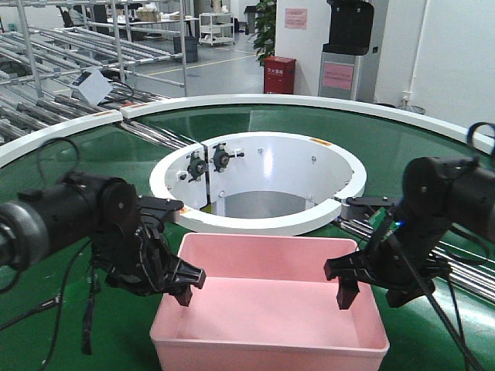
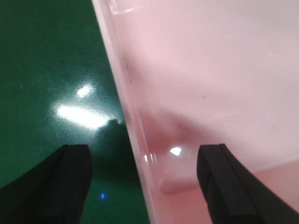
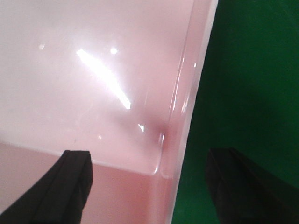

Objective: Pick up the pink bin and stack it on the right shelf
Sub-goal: 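Lower both grippers onto opposite rims of the pink plastic bin, then close both grippers on the bin rims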

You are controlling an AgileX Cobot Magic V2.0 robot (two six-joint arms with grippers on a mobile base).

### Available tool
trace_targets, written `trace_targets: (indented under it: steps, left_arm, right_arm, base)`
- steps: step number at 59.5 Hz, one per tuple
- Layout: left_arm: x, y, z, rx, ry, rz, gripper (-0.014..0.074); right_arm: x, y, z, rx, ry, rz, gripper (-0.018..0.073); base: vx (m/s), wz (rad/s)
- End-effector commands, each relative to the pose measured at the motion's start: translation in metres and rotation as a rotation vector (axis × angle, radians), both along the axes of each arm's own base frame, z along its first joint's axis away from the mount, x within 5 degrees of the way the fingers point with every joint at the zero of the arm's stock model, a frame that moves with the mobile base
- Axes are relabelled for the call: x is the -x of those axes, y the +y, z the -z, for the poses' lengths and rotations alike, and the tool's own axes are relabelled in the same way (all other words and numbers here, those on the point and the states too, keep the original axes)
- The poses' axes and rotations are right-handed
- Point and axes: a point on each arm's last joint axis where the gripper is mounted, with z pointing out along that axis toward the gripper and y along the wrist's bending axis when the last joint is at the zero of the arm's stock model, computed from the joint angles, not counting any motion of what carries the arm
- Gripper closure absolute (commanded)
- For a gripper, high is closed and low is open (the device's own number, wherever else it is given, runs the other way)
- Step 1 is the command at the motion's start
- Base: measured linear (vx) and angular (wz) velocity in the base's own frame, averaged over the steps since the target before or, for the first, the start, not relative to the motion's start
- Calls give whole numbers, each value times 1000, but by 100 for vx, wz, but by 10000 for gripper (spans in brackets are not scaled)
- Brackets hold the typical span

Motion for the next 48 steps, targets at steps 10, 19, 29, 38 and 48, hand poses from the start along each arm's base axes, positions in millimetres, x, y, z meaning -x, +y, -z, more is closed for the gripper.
trace_targets:
  steps: [10, 19, 29, 38, 48]
  left_arm:
    - [-20, -1, -18, 28, -155, -102, 3]
    - [-31, -3, -7, 32, -202, -120, 3]
    - [-36, -5, 2, 47, -211, -134, 26]
    - [-38, -6, 6, 45, -208, -134, 116]
    - [-37, -6, 6, 44, -203, -134, 277]
  right_arm:
    - [-30, -2, -8, 38, -85, 59, 28]
    - [-46, -3, 4, 72, -92, 104, 28]
    - [-57, -3, 15, 82, -103, 139, 56]
    - [-61, -2, 27, 83, -80, 148, 148]
    - [-61, -2, 27, 80, -76, 152, 293]
  base:
    - [0, 0]
    - [0, 0]
    - [0, 0]
    - [0, 0]
    - [0, 0]
